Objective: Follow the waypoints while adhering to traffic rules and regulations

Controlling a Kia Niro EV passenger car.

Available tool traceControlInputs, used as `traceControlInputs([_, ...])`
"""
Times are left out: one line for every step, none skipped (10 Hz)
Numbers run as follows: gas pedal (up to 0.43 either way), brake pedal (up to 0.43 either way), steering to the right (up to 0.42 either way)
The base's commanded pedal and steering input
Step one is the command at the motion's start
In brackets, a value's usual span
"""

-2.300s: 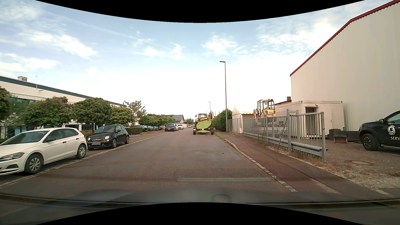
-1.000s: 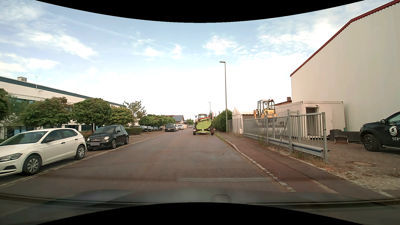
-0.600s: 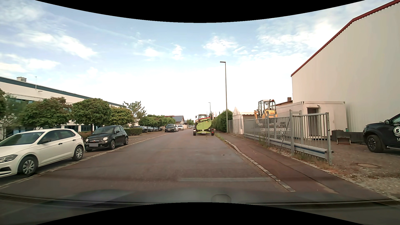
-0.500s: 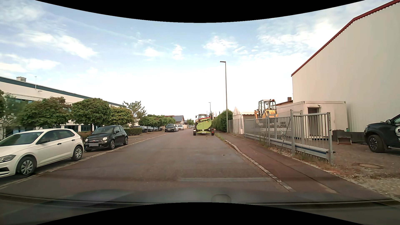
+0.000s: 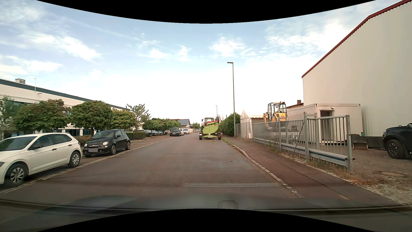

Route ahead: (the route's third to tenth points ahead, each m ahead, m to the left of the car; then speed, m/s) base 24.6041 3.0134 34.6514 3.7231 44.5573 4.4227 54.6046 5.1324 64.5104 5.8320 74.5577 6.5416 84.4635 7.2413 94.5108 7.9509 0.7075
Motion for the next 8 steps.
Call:
traceControlInputs([0.000, 0.177, -0.019])
traceControlInputs([0.000, 0.183, -0.018])
traceControlInputs([0.000, 0.183, -0.018])
traceControlInputs([0.000, 0.183, -0.018])
traceControlInputs([0.000, 0.183, -0.017])
traceControlInputs([0.000, 0.201, -0.017])
traceControlInputs([0.000, 0.226, -0.015])
traceControlInputs([0.000, 0.238, -0.010])
